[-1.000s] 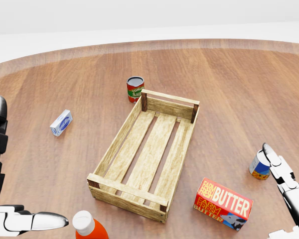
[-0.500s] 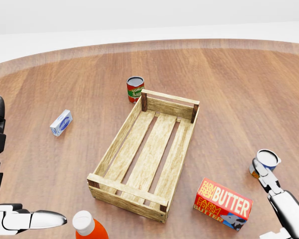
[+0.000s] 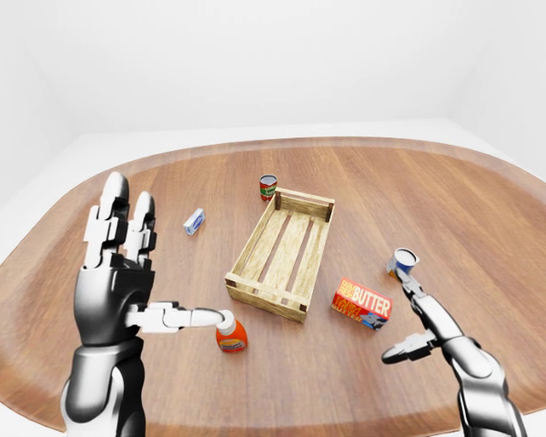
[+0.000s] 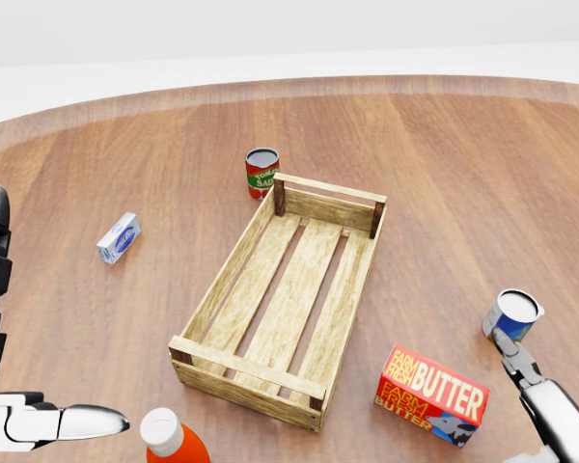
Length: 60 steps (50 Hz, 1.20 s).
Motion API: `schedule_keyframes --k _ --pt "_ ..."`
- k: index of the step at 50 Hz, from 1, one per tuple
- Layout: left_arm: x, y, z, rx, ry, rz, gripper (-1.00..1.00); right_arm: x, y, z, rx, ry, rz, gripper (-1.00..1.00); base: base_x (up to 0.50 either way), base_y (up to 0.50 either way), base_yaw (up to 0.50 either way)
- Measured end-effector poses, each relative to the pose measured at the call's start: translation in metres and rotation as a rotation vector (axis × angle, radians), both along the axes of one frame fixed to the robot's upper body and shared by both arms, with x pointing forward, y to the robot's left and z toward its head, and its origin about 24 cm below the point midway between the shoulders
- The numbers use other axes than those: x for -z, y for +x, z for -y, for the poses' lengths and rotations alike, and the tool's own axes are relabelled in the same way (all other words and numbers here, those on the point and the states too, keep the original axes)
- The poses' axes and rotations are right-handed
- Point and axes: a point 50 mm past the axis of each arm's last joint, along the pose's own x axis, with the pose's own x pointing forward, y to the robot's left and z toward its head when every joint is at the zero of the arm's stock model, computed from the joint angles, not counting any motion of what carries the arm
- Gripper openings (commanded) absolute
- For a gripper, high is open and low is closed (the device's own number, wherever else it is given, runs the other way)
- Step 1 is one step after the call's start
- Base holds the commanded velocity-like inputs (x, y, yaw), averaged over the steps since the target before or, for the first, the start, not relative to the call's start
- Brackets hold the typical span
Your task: Pick up the butter and put it in the tray.
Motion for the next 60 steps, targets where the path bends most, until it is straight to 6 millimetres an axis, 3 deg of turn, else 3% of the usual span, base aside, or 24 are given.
schedule_keyframes --k 43,60 --pt "-0.002 0.0 -0.001 -0.005 0.0 0.01 1.0 0.036 0.036 0.018 0.091 0.034 -0.149 1.0 0.0 0.0 0.0" --pt "-0.002 0.0 -0.002 -0.006 -0.001 0.01 1.0 0.033 0.051 0.012 0.065 0.011 -0.149 1.0 0.0 0.0 0.0"
